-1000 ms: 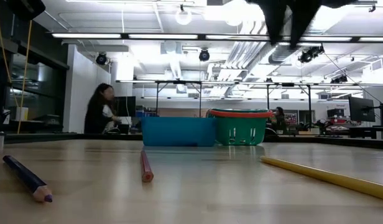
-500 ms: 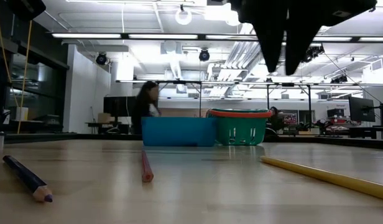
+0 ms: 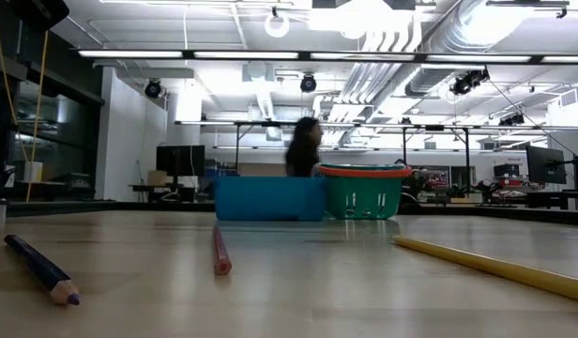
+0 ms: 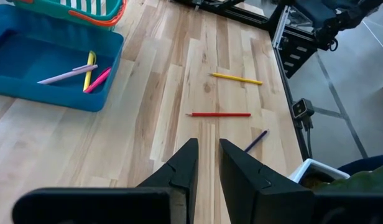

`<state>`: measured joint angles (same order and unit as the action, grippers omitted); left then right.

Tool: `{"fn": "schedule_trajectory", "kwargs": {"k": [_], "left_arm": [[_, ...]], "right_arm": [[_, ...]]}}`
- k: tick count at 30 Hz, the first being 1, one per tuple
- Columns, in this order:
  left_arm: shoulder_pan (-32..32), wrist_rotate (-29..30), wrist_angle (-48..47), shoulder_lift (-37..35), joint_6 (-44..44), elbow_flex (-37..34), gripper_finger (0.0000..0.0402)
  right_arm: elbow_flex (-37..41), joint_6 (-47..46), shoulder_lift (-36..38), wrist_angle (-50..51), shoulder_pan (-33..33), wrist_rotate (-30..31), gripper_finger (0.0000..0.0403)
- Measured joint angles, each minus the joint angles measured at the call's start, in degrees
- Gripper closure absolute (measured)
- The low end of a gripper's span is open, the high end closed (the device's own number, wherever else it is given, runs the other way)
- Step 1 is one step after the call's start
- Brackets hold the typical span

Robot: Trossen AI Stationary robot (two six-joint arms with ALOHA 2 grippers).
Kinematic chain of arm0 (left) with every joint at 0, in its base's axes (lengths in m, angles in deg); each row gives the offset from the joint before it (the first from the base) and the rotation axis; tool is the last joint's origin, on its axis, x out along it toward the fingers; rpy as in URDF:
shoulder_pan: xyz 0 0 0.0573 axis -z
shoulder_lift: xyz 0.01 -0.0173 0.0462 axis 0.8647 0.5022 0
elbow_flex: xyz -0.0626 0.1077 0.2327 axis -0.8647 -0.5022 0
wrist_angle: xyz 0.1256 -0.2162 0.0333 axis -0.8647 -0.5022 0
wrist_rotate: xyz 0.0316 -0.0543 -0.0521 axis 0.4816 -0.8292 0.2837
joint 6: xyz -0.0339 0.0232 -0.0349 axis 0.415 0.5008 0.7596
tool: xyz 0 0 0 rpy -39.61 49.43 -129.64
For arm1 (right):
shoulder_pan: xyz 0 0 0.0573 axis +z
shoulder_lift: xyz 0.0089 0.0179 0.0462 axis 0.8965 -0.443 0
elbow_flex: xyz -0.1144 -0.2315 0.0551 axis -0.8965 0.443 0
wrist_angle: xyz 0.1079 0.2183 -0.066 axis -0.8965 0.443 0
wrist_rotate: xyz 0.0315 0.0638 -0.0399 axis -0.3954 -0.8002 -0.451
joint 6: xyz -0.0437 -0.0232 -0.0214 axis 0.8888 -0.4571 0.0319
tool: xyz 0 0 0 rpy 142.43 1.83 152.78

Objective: Sort pens & pencils
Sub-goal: Put the yellow pencil into the green bin

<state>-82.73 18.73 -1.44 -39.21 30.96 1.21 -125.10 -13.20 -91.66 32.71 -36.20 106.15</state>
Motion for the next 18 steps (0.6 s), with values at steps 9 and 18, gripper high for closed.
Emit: {"fn": "schedule_trajectory", "kwargs": {"k": [9, 18], "left_arm": [[0.0, 0.0, 0.0, 0.0, 0.9, 0.0, 0.035], [0.0, 0.1, 0.0, 0.0, 0.9, 0.0, 0.0351]], "right_arm": [[-2.7, 1.2, 17.2, 5.4, 3.1, 21.2, 0.0311], [9.4, -1.9, 17.5, 10.0, -1.4, 1.6, 0.0306]]}}
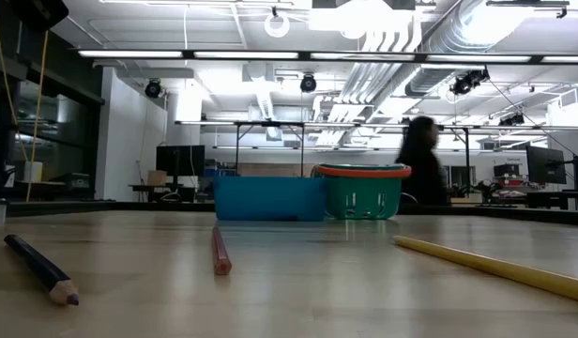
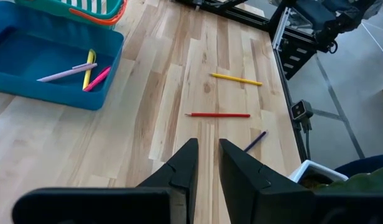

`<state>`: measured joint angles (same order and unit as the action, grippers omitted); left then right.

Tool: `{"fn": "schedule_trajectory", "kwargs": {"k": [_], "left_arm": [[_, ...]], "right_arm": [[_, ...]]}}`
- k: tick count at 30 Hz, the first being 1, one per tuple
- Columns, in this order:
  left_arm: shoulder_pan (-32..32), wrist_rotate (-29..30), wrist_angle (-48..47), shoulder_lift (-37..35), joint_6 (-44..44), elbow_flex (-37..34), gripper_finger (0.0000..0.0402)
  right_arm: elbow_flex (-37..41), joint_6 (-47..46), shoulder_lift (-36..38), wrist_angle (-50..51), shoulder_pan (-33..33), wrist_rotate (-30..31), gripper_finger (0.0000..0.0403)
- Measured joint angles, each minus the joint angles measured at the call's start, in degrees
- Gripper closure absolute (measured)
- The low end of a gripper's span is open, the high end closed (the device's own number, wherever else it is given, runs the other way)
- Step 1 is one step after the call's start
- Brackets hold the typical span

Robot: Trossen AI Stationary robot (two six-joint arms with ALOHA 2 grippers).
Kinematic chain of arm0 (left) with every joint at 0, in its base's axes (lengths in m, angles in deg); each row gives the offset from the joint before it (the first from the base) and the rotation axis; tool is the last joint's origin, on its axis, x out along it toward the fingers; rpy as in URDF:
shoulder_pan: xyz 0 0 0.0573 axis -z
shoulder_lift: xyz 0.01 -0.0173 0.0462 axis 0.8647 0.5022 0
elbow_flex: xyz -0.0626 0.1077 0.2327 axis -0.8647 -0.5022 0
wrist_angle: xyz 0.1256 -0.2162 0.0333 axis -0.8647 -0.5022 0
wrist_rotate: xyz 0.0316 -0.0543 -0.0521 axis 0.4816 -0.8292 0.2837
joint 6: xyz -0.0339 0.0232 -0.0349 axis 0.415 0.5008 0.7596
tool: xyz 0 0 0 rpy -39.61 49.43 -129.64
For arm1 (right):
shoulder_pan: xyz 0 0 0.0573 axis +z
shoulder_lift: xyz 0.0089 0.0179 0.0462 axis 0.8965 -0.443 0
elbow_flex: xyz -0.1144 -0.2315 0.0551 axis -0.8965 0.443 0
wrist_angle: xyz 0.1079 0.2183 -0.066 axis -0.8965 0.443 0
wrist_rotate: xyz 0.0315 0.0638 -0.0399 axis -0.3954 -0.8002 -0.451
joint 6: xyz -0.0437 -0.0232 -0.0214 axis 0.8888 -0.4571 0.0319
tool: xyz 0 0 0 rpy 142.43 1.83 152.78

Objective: Sort pens & pencils
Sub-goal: Put the yellow pencil into the green bin

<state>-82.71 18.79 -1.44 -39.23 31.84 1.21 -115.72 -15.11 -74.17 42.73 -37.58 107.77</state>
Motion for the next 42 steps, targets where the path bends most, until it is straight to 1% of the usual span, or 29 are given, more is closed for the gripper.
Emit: {"fn": "schedule_trajectory", "kwargs": {"k": [3, 6, 9, 11, 13, 16, 18, 22, 26, 31, 38, 42], "left_arm": [[0.0, 0.2, 0.0, 0.0, 0.0, 0.0, 0.0351], [0.0, 0.2, 0.0, 0.0, 0.4, 0.0, 0.0351], [0.0, 0.0, 0.0, 0.0, 0.5, 0.0, 0.0351], [0.0, -0.1, -0.1, 0.0, 0.5, 0.0, 0.0351], [0.0, -0.1, -0.3, 0.0, 0.5, 0.0, 0.0351], [0.0, -0.1, -0.3, 0.0, 0.7, 0.0, 0.0351], [0.0, -0.3, -0.3, 0.0, 0.7, 0.0, 0.0351], [0.0, -0.4, -0.3, 0.0, 0.6, 0.0, 0.0351], [0.0, -0.4, -0.4, 0.0, 0.6, 0.0, 0.0351], [0.0, -0.5, -0.4, 0.0, 0.3, 0.0, 0.035], [0.0, -0.5, -0.4, 0.0, 0.0, 0.0, 0.035], [0.0, -0.7, -0.4, 0.0, 0.0, 0.0, 0.035]], "right_arm": [[8.2, 1.7, 0.8, -7.2, -1.1, -3.6, 0.0306], [17.5, 0.1, 3.0, -16.3, -1.5, -5.3, 0.0306], [26.4, -1.4, 5.0, -31.8, -1.4, -6.3, 0.0306], [30.3, -2.8, 5.3, -41.4, -1.4, -6.1, 0.0306], [32.3, -4.2, 5.0, -44.2, -1.4, -5.5, 0.0306], [33.8, -8.4, 2.5, -41.9, -1.4, -7.3, 0.0306], [33.9, -10.1, 0.4, -41.5, -1.4, -10.3, 0.0306], [32.2, -10.4, -4.9, -41.3, -1.4, -15.7, 0.0306], [29.0, -10.7, -9.0, -37.7, -1.4, -18.7, 0.0306], [22.9, -10.7, -13.8, -29.7, -1.4, -20.4, 0.0306], [13.2, -8.2, -22.3, -21.7, -1.4, -21.0, 0.0306], [10.3, -7.3, -25.8, -20.9, -1.3, -22.4, 0.0306]]}}
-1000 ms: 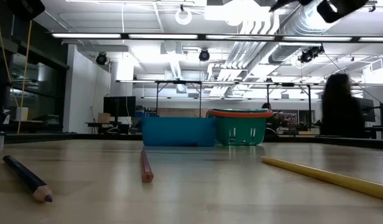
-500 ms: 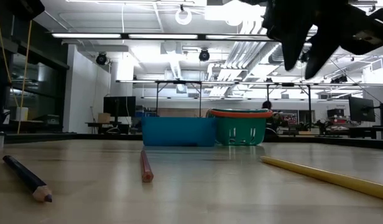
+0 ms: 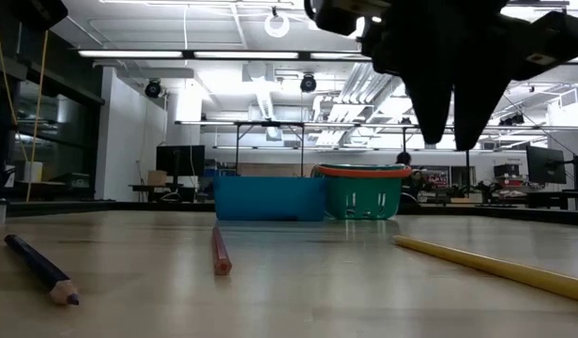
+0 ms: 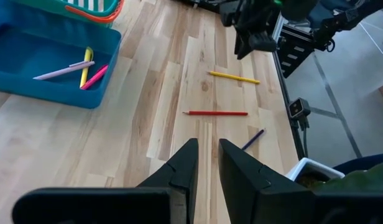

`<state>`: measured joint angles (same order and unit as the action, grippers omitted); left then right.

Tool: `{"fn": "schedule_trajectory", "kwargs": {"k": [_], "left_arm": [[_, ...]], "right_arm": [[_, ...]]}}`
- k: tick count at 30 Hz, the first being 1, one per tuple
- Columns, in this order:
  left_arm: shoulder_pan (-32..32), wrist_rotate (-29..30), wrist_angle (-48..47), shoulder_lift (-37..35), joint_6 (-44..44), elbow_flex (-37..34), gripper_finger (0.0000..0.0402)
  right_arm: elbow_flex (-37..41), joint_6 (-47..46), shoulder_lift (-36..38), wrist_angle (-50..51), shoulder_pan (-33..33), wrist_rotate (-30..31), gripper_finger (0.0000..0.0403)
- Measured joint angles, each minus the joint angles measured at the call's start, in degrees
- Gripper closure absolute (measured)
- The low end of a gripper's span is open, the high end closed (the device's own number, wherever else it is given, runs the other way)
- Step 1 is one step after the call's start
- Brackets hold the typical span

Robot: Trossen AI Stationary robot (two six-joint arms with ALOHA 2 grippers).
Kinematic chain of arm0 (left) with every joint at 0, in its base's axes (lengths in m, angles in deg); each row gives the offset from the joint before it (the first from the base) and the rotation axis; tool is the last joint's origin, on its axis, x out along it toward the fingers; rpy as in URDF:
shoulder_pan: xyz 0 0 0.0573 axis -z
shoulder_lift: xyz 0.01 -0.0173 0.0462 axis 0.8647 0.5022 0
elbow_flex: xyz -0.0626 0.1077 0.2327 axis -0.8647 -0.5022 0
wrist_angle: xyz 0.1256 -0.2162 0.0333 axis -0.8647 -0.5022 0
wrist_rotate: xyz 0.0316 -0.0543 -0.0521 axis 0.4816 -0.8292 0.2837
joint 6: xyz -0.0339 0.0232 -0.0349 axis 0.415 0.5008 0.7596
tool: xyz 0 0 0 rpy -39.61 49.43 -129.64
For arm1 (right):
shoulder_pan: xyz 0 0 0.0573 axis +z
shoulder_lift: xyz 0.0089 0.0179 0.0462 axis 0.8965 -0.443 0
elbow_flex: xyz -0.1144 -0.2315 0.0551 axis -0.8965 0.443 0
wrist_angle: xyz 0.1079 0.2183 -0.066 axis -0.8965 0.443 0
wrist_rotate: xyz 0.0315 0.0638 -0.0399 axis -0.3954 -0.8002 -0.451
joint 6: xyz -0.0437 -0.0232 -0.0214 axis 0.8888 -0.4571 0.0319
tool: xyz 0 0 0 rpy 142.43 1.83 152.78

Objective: Sort pens & pencils
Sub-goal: Put the yellow pencil into the green bin

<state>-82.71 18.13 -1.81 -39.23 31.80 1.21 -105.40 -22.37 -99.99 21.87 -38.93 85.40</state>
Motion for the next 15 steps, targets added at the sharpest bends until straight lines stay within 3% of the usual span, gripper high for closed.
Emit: {"fn": "schedule_trajectory", "kwargs": {"k": [15], "left_arm": [[0.0, -0.5, 0.0, 0.0, -0.9, 0.0, 0.035]], "right_arm": [[-1.5, -6.8, -4.5, -2.8, 3.1, 0.6, 0.0311]]}}
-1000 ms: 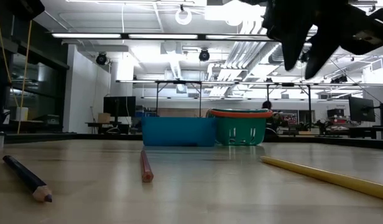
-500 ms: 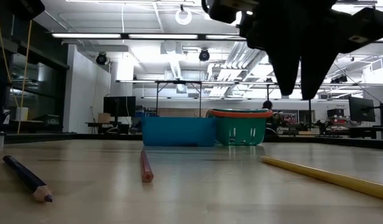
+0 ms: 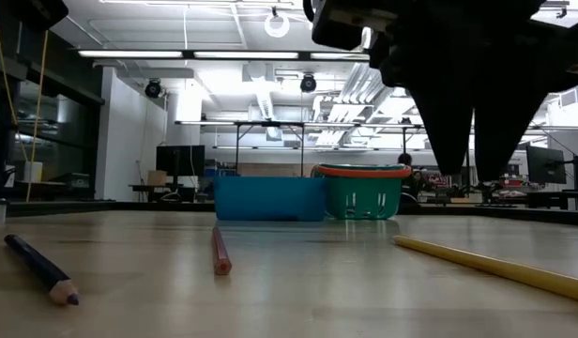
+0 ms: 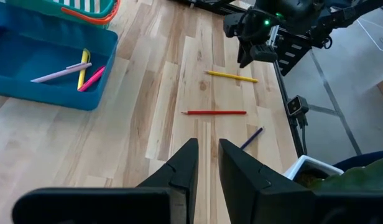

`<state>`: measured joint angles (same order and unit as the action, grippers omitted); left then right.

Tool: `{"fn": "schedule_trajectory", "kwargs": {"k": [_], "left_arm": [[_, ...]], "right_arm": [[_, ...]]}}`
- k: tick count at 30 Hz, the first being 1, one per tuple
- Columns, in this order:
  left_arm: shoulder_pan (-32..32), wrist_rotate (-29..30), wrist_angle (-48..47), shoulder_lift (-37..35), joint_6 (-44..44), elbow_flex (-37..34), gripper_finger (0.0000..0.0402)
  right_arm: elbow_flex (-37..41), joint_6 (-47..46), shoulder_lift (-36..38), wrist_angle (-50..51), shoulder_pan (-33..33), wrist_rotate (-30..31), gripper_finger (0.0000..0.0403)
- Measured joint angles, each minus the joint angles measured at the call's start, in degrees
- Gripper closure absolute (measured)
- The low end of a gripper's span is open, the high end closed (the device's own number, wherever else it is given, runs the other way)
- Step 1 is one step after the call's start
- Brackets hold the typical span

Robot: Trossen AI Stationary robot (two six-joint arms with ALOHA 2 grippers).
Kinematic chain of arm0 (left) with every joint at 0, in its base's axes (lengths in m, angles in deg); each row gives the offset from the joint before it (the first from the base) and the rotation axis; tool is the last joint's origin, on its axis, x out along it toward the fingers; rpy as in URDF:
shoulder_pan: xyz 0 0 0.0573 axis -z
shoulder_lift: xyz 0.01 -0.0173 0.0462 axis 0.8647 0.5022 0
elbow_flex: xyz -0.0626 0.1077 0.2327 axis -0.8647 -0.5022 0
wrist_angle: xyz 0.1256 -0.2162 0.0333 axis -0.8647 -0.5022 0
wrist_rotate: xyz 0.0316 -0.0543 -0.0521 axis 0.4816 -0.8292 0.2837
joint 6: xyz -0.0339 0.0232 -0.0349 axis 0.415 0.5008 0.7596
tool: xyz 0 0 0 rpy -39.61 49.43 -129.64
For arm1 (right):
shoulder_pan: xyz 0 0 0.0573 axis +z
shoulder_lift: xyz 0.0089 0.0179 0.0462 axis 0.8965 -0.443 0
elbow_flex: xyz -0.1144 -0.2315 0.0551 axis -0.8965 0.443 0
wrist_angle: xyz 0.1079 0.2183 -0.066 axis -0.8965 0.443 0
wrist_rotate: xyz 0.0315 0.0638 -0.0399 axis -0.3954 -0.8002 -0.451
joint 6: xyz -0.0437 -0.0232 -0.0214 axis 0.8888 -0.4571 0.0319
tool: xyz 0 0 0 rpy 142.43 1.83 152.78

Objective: Sort pens & pencils
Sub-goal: Put the yellow pencil into the green bin

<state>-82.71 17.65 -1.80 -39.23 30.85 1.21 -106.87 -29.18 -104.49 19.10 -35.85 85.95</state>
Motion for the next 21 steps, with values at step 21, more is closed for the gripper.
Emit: {"fn": "schedule_trajectory", "kwargs": {"k": [21], "left_arm": [[0.0, -0.1, 0.0, 0.0, -0.3, 0.0, 0.035]], "right_arm": [[0.0, -0.9, -2.0, -3.5, 0.4, -1.0, 0.0329]]}}
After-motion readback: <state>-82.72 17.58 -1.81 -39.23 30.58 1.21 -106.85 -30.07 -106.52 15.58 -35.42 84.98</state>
